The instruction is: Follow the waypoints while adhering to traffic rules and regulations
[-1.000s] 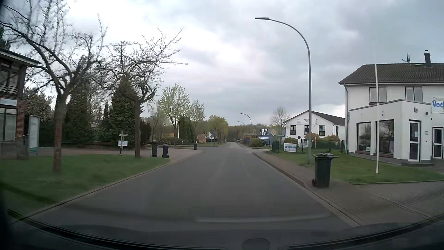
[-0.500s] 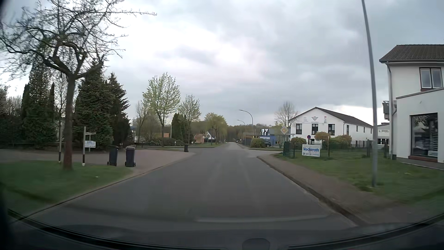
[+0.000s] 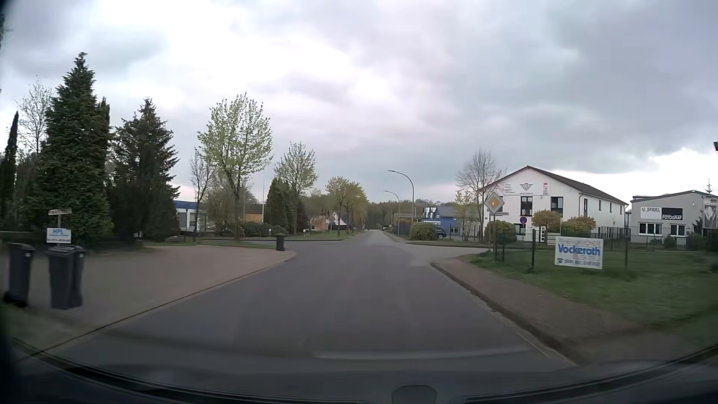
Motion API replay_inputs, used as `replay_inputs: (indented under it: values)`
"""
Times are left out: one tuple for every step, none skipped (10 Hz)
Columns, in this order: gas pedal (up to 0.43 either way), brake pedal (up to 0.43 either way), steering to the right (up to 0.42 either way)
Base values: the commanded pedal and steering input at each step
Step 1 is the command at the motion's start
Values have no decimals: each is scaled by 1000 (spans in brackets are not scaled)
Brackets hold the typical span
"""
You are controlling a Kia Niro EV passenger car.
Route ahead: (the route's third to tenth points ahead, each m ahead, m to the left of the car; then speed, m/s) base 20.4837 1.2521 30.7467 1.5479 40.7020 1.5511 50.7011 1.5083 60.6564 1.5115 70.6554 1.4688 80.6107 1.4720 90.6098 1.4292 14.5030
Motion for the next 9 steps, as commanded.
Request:
replay_inputs:
  values:
    - [157, 0, -1]
    - [157, 0, -1]
    - [157, 0, -1]
    - [157, 0, -1]
    - [150, 0, -1]
    - [150, 0, -1]
    - [150, 0, -1]
    - [150, 0, -1]
    - [150, 0, -1]
